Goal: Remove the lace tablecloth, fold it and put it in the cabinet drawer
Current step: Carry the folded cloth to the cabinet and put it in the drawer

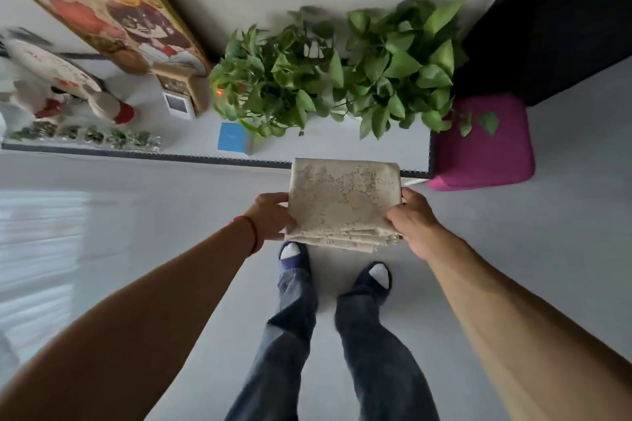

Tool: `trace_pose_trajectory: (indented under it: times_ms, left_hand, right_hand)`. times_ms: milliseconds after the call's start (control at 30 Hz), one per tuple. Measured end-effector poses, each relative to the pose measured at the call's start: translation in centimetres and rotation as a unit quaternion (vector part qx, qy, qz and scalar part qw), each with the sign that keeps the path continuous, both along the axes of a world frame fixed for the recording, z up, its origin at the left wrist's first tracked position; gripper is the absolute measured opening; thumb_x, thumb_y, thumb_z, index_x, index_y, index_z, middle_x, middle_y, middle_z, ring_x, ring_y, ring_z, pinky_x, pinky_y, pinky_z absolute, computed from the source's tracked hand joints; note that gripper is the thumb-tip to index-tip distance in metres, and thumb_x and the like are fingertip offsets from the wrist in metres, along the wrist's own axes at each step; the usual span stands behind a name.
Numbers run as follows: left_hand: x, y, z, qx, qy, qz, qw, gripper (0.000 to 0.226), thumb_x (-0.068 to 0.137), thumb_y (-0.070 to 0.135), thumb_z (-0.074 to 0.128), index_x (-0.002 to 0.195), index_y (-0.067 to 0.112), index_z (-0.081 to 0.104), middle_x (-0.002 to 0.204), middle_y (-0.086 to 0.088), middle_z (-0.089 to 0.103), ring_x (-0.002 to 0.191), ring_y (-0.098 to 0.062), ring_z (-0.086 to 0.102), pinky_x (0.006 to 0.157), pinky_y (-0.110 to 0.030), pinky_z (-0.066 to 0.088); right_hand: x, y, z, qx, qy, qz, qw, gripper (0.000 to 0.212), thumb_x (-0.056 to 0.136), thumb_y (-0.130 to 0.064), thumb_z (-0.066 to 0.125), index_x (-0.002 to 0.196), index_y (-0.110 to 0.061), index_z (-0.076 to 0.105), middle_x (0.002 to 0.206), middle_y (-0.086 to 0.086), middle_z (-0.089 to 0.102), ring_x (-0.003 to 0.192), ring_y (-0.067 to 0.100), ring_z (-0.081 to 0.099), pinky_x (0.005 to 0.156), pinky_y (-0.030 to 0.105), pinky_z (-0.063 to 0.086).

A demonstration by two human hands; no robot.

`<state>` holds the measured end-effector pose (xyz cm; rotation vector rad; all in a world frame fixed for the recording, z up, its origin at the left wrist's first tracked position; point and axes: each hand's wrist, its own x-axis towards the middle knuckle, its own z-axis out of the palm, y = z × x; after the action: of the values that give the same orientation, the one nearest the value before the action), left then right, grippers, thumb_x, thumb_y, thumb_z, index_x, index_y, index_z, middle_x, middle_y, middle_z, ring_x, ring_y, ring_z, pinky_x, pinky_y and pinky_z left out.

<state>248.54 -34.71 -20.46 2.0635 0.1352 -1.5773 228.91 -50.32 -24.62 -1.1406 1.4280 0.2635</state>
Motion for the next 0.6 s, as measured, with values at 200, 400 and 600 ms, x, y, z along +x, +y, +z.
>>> trace_pose_trajectory:
  times_ms: [200, 400, 600]
  left_hand:
    - [4.7, -5.9, -16.7, -0.064, -0.094, 0.014, 0.993, 0.057, 0.085, -0.022, 0.062, 0.133, 0.008, 0.064, 0.078, -0.001, 0.067, 0.067, -0.016, 0.058, 0.064, -0.029, 0.051]
    - [3.0, -4.6, -25.3, -0.098, -0.142, 0.317, 0.933, 0.040, 0.086, -0.013, 0.050, 0.118, 0.006, 0.065, 0.091, -0.010, 0.065, 0.085, -0.025, 0.063, 0.084, -0.042, 0.063]
    - [0.5, 0.2, -29.2, 0.002, -0.003, 0.407, 0.914, 0.025, 0.100, 0.016, 0.047, 0.118, 0.002, 0.058, 0.114, -0.019, 0.061, 0.104, -0.037, 0.064, 0.094, -0.052, 0.058]
  right_hand:
    - [4.9, -6.2, -16.8, -0.136, -0.010, 0.027, 0.990, 0.042, 0.092, 0.005, 0.056, 0.128, -0.015, 0.066, 0.117, 0.008, 0.076, 0.104, 0.033, 0.072, 0.079, 0.029, 0.058]
    - [2.2, -2.4, -23.9, -0.377, -0.047, 0.074, 0.922, 0.041, 0.105, -0.011, 0.051, 0.145, 0.000, 0.050, 0.133, 0.021, 0.059, 0.120, 0.030, 0.056, 0.097, 0.020, 0.040]
    - [-2.4, 2.9, -27.4, -0.085, 0.045, -0.015, 0.995, 0.035, 0.107, -0.036, 0.043, 0.129, -0.013, 0.057, 0.112, 0.006, 0.062, 0.100, 0.031, 0.062, 0.095, 0.046, 0.053]
